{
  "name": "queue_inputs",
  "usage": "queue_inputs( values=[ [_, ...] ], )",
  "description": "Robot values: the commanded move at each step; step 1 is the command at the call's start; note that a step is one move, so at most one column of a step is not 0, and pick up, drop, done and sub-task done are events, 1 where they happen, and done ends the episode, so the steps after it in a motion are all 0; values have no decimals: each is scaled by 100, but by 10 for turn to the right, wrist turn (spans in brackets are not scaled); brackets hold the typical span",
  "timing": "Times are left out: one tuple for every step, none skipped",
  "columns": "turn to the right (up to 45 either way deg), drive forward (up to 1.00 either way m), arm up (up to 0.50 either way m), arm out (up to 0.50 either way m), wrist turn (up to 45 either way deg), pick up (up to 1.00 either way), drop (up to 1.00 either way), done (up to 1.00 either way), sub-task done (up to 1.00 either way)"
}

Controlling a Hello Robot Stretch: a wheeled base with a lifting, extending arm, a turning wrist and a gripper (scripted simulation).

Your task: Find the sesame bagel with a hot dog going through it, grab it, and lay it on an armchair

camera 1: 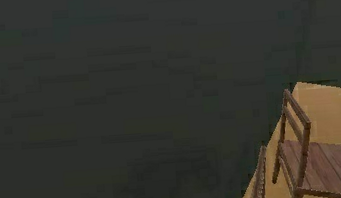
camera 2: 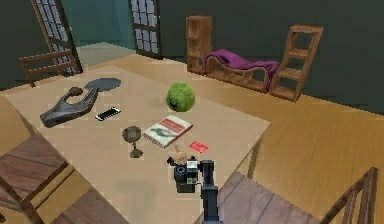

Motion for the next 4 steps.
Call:
queue_inputs(
  values=[
    [0, 0, 10, 0, 0, 0, 0, 0, 0],
    [0, 0, 24, 0, 0, 0, 0, 0, 0],
    [0, 0, 0, 0, -450, 0, 0, 0, 0],
    [0, 0, 0, 0, -450, 0, 0, 0, 0]
  ],
)
